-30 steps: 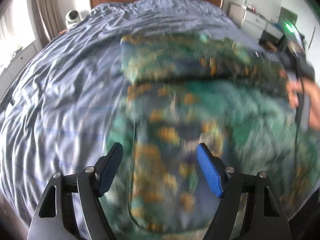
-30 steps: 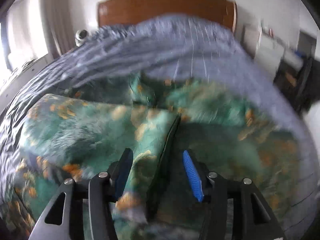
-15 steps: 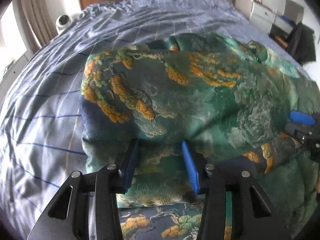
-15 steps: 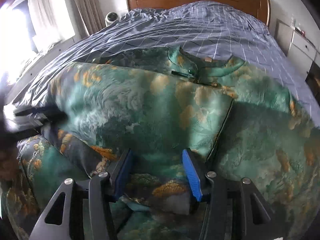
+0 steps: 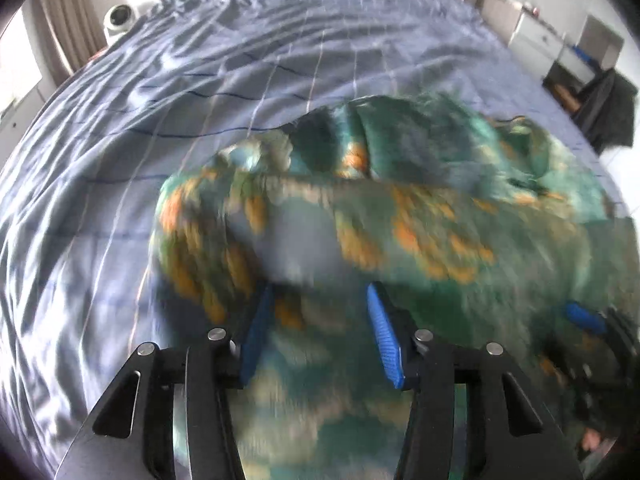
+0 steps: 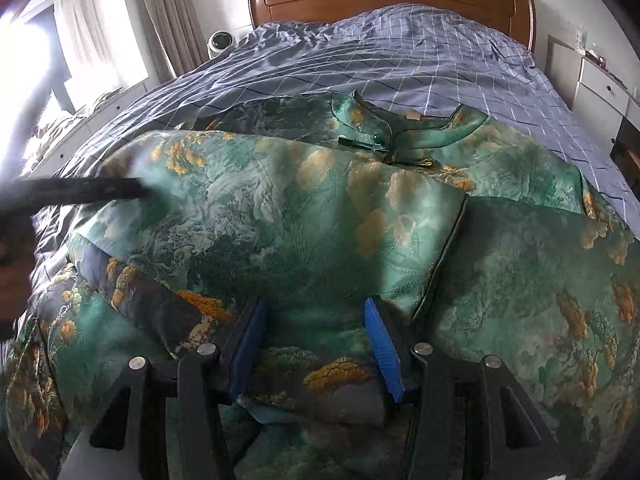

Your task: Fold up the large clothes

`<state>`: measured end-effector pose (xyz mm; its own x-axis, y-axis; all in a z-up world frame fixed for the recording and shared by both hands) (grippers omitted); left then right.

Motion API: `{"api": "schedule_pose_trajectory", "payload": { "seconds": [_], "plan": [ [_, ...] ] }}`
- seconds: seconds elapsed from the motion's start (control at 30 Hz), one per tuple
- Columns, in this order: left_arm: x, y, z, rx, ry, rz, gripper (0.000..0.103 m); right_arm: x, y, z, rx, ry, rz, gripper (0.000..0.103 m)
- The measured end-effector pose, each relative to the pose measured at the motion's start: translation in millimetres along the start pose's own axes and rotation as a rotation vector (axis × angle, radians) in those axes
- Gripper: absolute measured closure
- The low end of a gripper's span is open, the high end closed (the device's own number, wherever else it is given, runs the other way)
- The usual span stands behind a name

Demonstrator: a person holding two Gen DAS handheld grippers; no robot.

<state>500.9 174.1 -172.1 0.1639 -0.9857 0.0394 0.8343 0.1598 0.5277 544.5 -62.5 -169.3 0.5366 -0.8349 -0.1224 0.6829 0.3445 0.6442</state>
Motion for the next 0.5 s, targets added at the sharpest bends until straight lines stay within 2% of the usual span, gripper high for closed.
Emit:
{"api": "schedule_pose_trajectory", "payload": {
  "seconds": [0.07,0.2,0.27,0.33,0.5],
  "plan": [
    [-6,15,-7,-0.003,0.005,0.052,0.051,0,0,0,0.002,-0.001,0.0,0.052],
    [-19,39,-4,0.044,-0.013,0.176,0.051,0,0,-2,0.004,-0.007,0.003,0.052],
    [-24,32,-12,0.021,-0.039,0.213,0.051,0,0,-2,0.007,-0.005,0.0,0.052],
    [-24,16,-13,0.02,-0.047,0.196,0.051,0,-1,-2,0.01,-0.002,-0.003,0.052],
    [-22,-24,19,0.054,-0.091,0.153,0.051,0,-1,-1,0.011,-0.004,-0.001,0.052]
  ]
}}
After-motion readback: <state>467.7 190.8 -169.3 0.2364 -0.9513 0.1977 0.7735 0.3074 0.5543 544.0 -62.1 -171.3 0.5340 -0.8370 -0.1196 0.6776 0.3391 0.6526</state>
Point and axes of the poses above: each gripper's, at about its wrist camera, not at the fingertips, and z roughly against the way its jaws point, x to its right, y to its top, the point moved 3 cm from there along -z, roughly the way its jaws point, and after that the axes turned 4 degrees about x, right-handed, at the moved point
